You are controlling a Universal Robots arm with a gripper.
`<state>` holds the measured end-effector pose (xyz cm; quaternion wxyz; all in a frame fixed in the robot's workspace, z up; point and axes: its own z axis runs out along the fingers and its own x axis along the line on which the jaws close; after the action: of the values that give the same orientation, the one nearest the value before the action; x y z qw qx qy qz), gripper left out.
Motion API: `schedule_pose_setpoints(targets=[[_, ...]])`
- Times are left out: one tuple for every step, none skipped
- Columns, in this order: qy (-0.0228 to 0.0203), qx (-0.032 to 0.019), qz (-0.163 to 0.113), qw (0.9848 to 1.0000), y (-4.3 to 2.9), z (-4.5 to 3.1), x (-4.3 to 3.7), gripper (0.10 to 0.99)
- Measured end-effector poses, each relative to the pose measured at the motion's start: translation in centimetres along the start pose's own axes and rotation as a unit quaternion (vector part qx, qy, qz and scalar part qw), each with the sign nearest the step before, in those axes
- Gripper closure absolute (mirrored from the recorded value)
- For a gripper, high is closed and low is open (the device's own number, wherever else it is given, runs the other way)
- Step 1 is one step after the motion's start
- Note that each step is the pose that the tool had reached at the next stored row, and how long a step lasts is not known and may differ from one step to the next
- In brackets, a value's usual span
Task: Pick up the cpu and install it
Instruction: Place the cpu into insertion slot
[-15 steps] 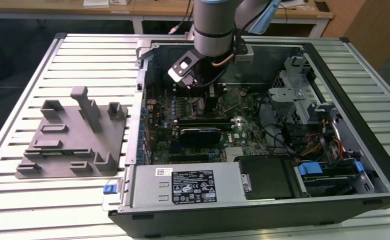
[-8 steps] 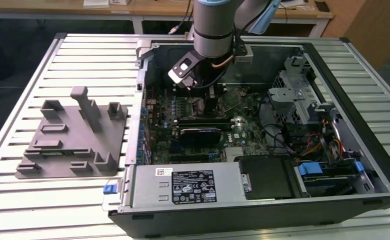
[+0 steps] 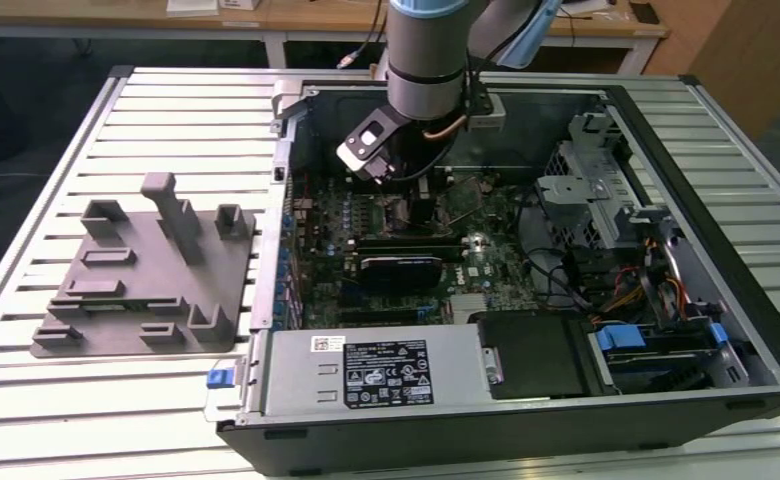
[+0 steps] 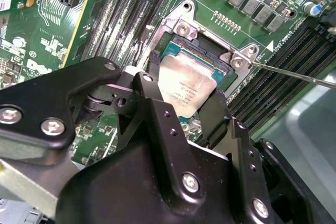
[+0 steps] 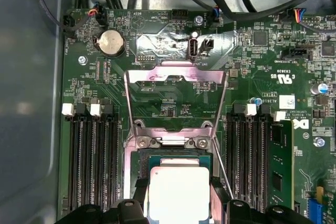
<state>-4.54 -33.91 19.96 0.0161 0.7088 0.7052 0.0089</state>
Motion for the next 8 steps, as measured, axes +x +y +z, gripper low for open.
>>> schedule_pose_setpoints(targets=[[0.0,0.0,0.0,1.0,0.0,0.09,0.0,0.545],[0.0,0.0,0.0,1.0,0.0,0.15,0.0,0.545],[0.0003,0.0,0.0,1.0,-0.01,0.19,0.0,0.545],[0.0008,0.0,0.0,1.0,-0.01,0.22,0.0,0.545],[0.0012,0.0,0.0,1.0,-0.01,0.25,0.0,0.545],[0.0016,0.0,0.0,1.0,-0.01,0.3,0.0,0.545],[0.0021,0.0001,0.0,1.0,-0.02,0.33,0.0,0.545],[0.003,0.0001,0.0,1.0,-0.01,0.36,0.01,0.545]])
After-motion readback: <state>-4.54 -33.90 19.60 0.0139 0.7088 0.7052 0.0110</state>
